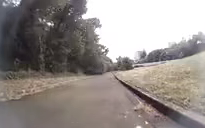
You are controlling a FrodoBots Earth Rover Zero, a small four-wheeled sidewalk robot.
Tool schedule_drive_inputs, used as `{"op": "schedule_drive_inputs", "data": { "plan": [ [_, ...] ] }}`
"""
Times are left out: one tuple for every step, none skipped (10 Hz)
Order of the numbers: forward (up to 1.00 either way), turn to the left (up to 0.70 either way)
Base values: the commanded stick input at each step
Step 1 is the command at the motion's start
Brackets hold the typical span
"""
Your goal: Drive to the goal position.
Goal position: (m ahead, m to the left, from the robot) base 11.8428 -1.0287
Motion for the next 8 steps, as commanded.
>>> {"op": "schedule_drive_inputs", "data": {
  "plan": [
    [0.45,0.00],
    [0.45,0.00],
    [0.45,0.00],
    [0.45,0.00],
    [0.45,0.00],
    [0.45,0.00],
    [0.45,0.00],
    [0.45,0.00]
  ]
}}
